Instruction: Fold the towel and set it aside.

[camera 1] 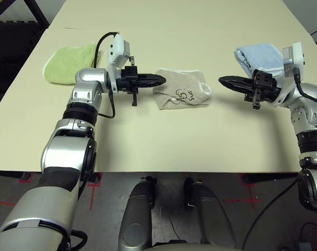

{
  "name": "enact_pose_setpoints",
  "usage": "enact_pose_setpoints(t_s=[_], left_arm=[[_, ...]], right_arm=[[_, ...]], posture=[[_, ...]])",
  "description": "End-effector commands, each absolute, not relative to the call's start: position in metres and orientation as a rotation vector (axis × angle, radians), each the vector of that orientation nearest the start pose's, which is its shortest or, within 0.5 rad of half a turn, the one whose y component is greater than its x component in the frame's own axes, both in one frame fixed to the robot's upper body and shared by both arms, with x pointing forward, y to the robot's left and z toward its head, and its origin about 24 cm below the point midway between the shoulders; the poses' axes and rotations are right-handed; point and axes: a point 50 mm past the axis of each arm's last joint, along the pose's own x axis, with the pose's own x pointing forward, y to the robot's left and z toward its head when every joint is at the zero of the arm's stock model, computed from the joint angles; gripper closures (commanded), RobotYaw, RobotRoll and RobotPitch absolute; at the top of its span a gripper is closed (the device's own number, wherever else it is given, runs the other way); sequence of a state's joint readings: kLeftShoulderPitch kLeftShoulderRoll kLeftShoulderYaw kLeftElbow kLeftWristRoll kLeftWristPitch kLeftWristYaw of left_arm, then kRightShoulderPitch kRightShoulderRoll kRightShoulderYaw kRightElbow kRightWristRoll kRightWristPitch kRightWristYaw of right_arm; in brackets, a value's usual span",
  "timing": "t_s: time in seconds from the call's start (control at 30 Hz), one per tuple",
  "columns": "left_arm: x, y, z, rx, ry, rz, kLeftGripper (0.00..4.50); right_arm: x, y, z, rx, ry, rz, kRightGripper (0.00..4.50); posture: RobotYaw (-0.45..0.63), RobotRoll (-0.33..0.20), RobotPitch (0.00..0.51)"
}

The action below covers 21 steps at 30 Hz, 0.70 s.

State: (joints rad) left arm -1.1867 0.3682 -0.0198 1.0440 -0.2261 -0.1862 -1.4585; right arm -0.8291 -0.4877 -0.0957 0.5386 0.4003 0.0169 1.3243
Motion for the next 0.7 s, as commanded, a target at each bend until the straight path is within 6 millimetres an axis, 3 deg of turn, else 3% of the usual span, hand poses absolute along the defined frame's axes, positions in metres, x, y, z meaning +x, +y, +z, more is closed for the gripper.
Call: enact_pose_setpoints(t_s=[0.03, 0.2, 0.4, 0.5, 0.7], left_arm=[[0.383, 0.122, 0.216, 0.344, -0.15, -1.423, 4.48], [0.386, 0.119, 0.198, 0.377, -0.039, -1.376, 4.48], [0.392, 0.132, 0.18, 0.408, 0.076, -1.244, 4.48], [0.395, 0.136, 0.172, 0.415, 0.113, -1.167, 4.48], [0.396, 0.131, 0.161, 0.426, 0.149, -1.118, 4.48]], right_arm=[[0.355, -0.171, 0.202, -0.246, -0.247, 1.204, 4.5], [0.368, -0.155, 0.178, -0.315, -0.111, 1.182, 4.5], [0.384, -0.149, 0.152, -0.328, 0.047, 1.087, 4.5], [0.387, -0.147, 0.137, -0.312, 0.097, 1.033, 4.5], [0.386, -0.151, 0.127, -0.316, 0.125, 1.01, 4.5]], posture=[[0.06, 0.0, 0.219], [0.07, 0.0, 0.226], [0.07, 0.0, 0.235], [0.09, 0.0, 0.239], [0.09, 0.0, 0.245]])
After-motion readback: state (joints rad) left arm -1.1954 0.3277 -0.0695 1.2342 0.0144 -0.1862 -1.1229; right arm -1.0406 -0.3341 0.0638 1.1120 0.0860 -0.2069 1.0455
